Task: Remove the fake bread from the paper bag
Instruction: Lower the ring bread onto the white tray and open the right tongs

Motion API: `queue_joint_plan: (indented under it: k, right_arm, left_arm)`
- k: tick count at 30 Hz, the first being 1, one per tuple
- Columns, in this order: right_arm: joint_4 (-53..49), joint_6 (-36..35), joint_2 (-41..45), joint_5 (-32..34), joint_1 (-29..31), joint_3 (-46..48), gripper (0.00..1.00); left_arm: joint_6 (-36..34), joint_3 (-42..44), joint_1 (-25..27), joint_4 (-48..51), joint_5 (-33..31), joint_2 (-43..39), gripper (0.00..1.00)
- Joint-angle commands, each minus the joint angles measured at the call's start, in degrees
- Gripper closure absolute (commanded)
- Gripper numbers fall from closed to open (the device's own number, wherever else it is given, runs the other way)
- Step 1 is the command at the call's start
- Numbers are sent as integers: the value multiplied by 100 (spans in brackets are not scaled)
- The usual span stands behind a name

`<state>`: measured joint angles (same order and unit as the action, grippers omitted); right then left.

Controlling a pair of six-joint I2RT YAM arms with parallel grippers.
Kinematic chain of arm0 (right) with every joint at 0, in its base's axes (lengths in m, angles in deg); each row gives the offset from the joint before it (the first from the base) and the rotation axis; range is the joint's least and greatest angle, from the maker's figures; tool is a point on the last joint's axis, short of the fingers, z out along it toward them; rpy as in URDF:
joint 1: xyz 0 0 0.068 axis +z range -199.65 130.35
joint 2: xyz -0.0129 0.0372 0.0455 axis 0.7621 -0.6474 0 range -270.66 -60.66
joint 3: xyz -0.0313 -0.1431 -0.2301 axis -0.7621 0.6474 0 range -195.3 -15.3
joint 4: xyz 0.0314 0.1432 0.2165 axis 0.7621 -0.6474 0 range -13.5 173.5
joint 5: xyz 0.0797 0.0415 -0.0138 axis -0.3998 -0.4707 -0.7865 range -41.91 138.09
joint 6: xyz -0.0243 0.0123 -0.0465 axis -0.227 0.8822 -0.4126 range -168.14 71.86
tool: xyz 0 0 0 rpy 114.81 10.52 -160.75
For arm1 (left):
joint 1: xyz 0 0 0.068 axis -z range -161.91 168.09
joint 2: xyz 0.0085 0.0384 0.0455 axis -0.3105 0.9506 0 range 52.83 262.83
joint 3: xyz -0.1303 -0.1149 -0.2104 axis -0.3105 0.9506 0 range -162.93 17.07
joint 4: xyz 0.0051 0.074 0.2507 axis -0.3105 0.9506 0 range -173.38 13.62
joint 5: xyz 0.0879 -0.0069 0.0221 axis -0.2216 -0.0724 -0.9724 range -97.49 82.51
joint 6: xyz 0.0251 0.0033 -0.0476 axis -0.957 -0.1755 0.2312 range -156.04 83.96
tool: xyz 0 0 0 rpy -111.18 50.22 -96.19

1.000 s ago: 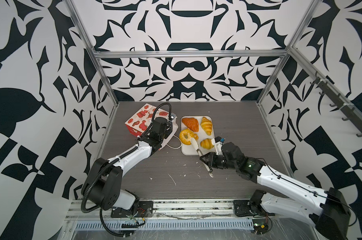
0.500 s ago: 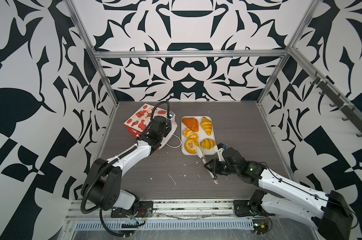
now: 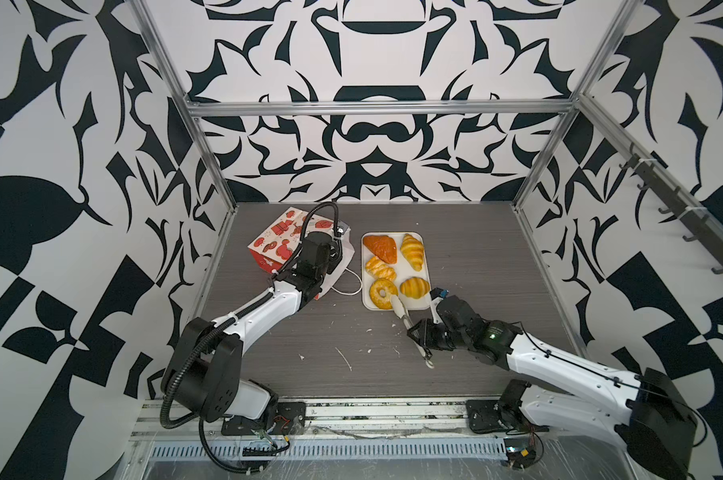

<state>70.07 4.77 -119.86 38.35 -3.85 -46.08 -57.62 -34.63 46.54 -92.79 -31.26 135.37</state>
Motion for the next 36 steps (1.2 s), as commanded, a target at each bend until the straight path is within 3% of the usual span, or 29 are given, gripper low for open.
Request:
queue_joint_plan:
  k: [1,11,21,25,31,36]
  right_arm:
    - [172,-113,64,174,25,-105,66]
    - [-293,-57,567,431,25,-61,58]
    - [-691,53,1221,576,25,-23,57]
    - [-1288,-1,1662,884,30,-245,58]
    - [-2561,-596,1975,2279,34,-841,70]
    - [-3226,-1469,1508,3993,-32,-1466,70]
  left_arm:
    - [118,-49,-28,-127,41,-98,100]
    - [115,-75,-31,-139,40,-45,100]
    - [118,-109,-50,-151,13,23,100]
    - [115,-103,-63,-154,-17,-33,100]
    - [188,-94,-63,-130,-25,-271,100]
    - [258,-122,-76,-75,-213,-564,100]
